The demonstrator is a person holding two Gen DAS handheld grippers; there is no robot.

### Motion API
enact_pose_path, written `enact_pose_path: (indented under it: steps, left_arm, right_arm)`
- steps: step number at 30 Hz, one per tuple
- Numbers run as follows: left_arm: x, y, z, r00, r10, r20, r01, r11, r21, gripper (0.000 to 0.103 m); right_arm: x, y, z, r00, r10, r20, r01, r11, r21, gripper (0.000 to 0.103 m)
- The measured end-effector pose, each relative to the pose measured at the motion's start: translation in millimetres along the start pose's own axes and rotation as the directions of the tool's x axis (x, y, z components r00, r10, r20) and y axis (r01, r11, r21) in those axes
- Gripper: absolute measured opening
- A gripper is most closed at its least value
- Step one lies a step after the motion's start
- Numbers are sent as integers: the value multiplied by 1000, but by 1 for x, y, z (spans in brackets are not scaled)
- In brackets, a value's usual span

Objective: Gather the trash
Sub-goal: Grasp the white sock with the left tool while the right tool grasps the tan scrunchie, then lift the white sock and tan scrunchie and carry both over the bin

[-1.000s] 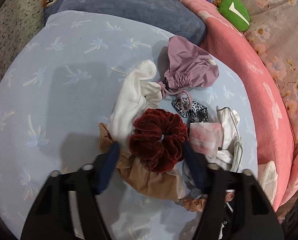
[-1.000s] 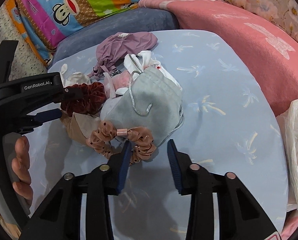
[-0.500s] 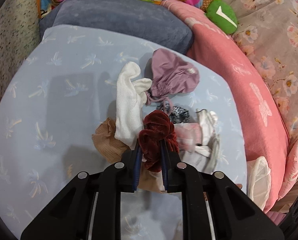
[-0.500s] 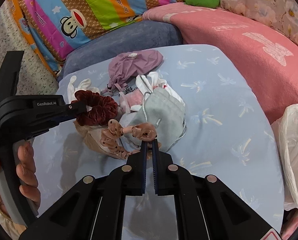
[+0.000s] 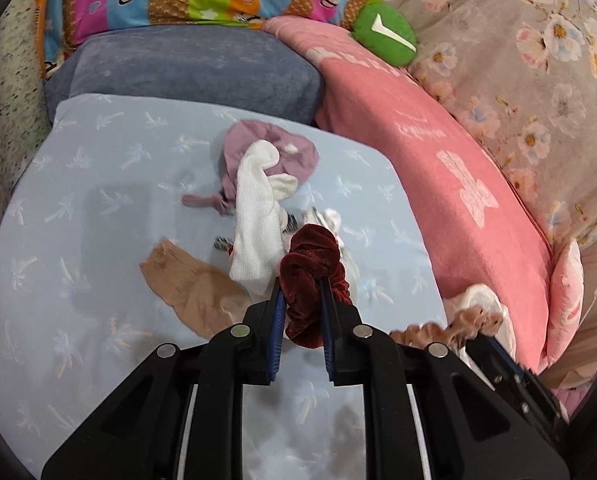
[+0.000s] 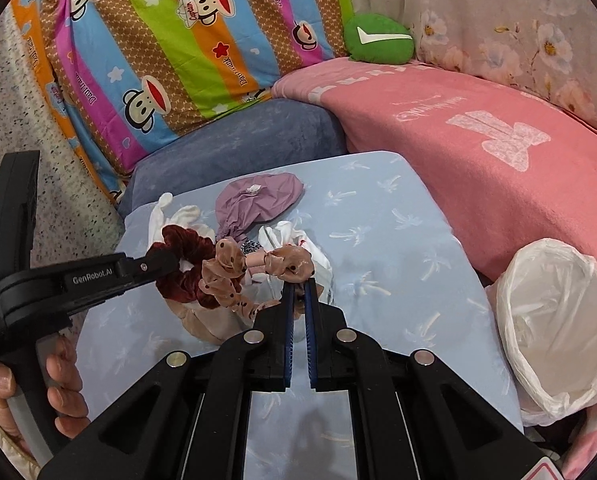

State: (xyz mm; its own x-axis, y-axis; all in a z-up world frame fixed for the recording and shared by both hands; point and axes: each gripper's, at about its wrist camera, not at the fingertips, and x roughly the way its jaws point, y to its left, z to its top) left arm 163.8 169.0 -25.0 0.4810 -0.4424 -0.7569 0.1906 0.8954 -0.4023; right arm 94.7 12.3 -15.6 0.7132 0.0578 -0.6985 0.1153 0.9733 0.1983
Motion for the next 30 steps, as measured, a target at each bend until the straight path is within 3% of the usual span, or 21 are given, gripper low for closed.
enact_pose_path:
  steps: [4,6,8,18,21,23,26,29,30]
  left_arm:
    - [25,-2,-22,996,-34,-86,37,999,25,26]
    - [33,0,-31,995,-8,-101,11,1000,28,44]
    - [39,7,-35,994,18,-105,-16,1000,19,52]
    - [37,53,-38,989,99,-111,-109,990,-88,53]
    - [42,55,-40,987,104,-123,-114,990,-82,53]
    - [46,50,-41,986,100,-136,-111,991,-70,51]
    - [51,46,-43,985,69,-158,-78,996,-53,24]
    - [47,39,-42,987,44,-157,-51,998,-38,9]
    - [45,36,-41,988,38,-153,-44,998,-33,9]
  right_arm:
    - [4,-12,-12,1000,-11,-26,11,1000,16,5]
    - [6,-15,-17,999,-13,-35,13,1000,23,5]
    - [8,-18,-21,999,-14,-43,15,1000,26,5]
    - [18,-14,-27,998,-3,-63,5,1000,21,5]
    - [21,-10,-27,998,0,-70,1,1000,15,5]
    - [22,-8,-28,997,1,-73,0,1000,11,5]
    - [20,-5,-28,997,0,-72,1,1000,6,5]
    - [16,-7,-25,998,-3,-62,4,1000,6,5]
    - [14,-9,-24,998,-5,-57,5,1000,8,5]
